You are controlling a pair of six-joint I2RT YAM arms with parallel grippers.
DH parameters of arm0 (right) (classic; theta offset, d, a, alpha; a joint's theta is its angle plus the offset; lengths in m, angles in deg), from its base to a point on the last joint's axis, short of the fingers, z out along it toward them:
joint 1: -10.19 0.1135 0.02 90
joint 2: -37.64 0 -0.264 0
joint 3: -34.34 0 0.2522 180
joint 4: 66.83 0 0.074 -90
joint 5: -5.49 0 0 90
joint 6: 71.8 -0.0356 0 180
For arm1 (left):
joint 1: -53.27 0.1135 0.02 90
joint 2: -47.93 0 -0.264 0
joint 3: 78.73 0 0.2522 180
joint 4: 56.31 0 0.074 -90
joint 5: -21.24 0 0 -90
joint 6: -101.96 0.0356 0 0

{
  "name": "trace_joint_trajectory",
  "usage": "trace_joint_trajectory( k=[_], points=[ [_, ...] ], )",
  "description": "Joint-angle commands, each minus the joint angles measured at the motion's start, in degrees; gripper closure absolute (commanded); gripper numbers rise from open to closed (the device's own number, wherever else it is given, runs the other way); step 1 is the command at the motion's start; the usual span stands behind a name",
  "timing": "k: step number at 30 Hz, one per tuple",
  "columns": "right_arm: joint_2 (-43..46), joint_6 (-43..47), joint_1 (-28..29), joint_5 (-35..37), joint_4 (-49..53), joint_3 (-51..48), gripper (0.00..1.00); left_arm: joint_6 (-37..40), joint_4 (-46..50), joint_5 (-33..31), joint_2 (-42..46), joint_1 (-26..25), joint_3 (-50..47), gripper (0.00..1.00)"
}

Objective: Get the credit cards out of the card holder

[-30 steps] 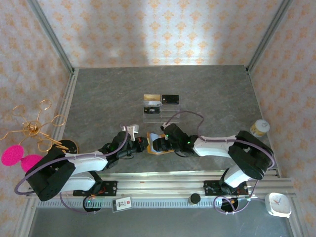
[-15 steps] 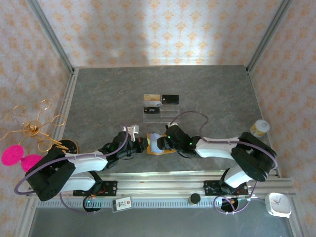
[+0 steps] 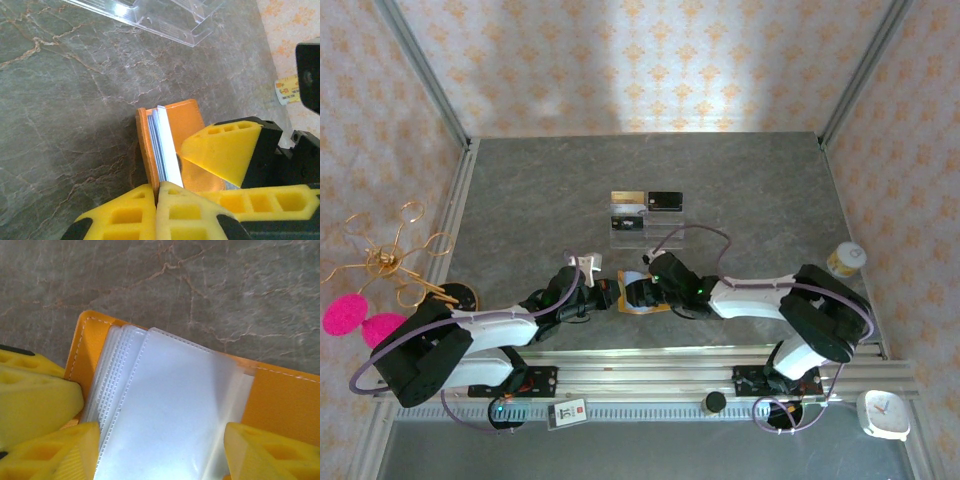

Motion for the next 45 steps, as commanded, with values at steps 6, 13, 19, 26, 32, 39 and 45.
trace_joint_trajectory(
  k=[6, 13, 19, 26, 32, 39, 45],
  points=[
    [-1.95, -0.27, 0.39, 3.63, 2.17, -0.38, 0.39, 0.99, -0.58, 1.67, 0.05, -0.18, 1.22, 1.0],
    [-1.83, -3.03, 0.02, 13.19, 7.41, -2.85, 0.39, 0.6, -0.99, 2.3, 1.71, -0.26, 0.79, 1.0],
    [6.39, -4.87, -1.28, 19.83, 12.35, -4.63, 0.36, 1.04, -0.27, 2.3, 2.3, -0.09, 0.79, 1.0],
    [15.89, -1.21, -0.25, 12.45, 9.33, -2.82, 0.34, 1.51, 0.46, 2.73, 2.3, -0.08, 1.9, 1.0],
    [7.93, 0.57, 1.77, 4.81, 3.94, 0.44, 0.34, 1.24, 0.84, 3.03, 2.81, -0.1, 2.36, 1.0],
    [1.54, 1.95, 1.97, 2.27, 1.63, 1.35, 0.34, 0.21, -1.19, 4.24, 2.31, -0.26, 1.89, 1.0],
    [-1.85, 0.63, 1.97, 4.83, 2.05, -0.09, 0.34, -0.95, -3.31, 5.21, 0.98, -0.26, 1.25, 1.0]
  ],
)
